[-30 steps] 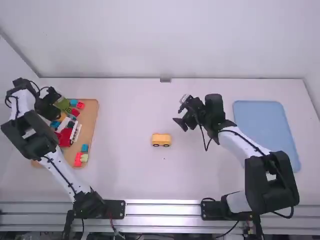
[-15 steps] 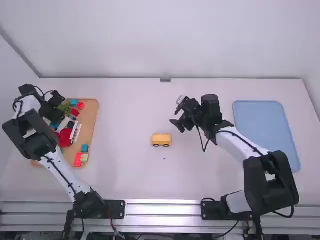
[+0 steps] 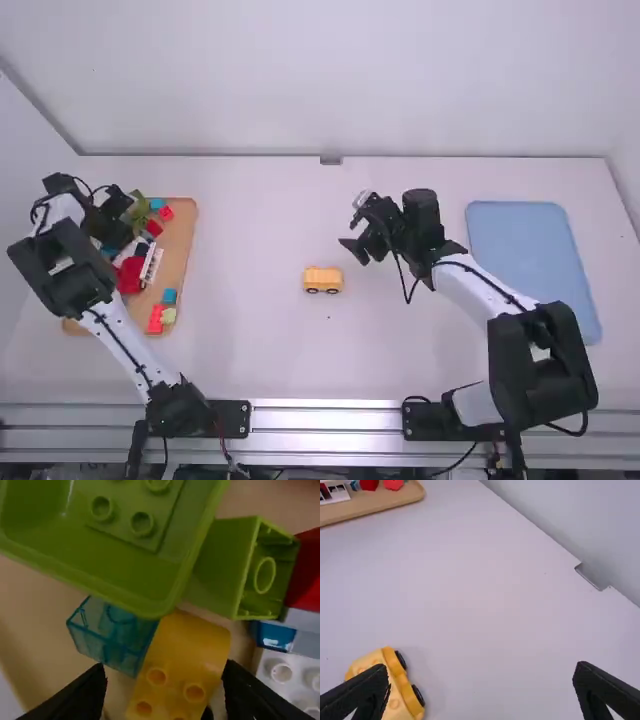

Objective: Assemble lego blocks to make yellow taxi

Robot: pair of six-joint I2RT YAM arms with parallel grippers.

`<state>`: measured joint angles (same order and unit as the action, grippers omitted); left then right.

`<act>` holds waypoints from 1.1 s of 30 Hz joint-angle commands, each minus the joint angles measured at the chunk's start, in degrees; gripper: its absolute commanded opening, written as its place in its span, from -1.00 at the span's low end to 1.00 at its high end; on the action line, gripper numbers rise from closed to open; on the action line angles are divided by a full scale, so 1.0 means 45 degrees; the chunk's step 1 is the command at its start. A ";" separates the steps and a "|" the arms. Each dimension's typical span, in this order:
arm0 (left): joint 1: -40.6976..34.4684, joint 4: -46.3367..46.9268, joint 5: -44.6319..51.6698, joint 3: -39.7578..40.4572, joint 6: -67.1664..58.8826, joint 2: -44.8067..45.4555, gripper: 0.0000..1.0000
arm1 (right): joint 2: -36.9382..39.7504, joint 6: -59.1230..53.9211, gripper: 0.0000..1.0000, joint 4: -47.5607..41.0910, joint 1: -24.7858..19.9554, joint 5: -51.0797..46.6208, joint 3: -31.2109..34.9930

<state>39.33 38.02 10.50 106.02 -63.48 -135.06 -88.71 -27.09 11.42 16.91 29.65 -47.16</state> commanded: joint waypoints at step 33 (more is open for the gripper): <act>-0.0165 0.2152 -0.0039 0.1787 0.2084 -0.0248 -0.52 | -0.0097 0.0073 0.96 0.0024 0.0087 0.0117 0.0058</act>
<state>39.16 46.85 8.32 110.87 -56.73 -135.55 -88.71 -27.14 11.44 17.12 29.65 -47.16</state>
